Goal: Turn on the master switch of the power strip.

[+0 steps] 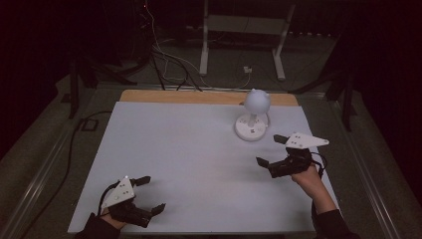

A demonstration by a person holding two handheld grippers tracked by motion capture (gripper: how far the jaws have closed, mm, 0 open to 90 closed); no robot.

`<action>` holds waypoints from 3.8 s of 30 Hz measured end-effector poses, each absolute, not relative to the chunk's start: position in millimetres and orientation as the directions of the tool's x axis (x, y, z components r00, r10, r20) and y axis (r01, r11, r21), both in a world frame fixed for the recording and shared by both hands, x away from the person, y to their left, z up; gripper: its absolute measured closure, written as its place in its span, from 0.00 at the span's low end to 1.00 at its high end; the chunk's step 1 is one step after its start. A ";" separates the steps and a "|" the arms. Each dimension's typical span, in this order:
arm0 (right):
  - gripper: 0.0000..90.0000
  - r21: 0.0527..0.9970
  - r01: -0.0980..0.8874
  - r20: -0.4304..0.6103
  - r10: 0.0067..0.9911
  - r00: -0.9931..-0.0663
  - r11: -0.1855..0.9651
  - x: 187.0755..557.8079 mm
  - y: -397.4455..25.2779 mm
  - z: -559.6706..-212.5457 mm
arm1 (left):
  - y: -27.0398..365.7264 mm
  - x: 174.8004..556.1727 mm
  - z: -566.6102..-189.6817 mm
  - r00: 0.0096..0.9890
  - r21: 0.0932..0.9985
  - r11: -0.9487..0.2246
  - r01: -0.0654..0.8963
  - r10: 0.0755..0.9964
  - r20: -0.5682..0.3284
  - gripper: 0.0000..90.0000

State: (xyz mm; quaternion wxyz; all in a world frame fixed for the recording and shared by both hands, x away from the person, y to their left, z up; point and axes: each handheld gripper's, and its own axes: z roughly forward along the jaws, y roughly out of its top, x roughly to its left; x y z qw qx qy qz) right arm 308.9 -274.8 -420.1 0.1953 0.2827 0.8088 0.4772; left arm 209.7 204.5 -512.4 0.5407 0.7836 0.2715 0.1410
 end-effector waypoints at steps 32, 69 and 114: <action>0.00 0.868 0.323 -0.034 0.693 -0.720 0.378 366.3 -284.6 -429.5 | 203.8 208.6 -511.2 0.818 0.925 -0.270 0.265 0.570 -0.068 0.00; 0.50 0.834 0.451 -0.057 0.864 -0.501 0.317 421.1 -287.9 -487.5 | 202.1 208.8 -511.6 0.821 0.927 -0.262 0.268 0.566 -0.077 0.00; 1.00 0.784 0.493 -0.152 0.886 -0.438 0.378 444.9 -268.4 -509.6 | 200.7 209.0 -512.5 0.817 0.926 -0.266 0.268 0.572 -0.072 0.00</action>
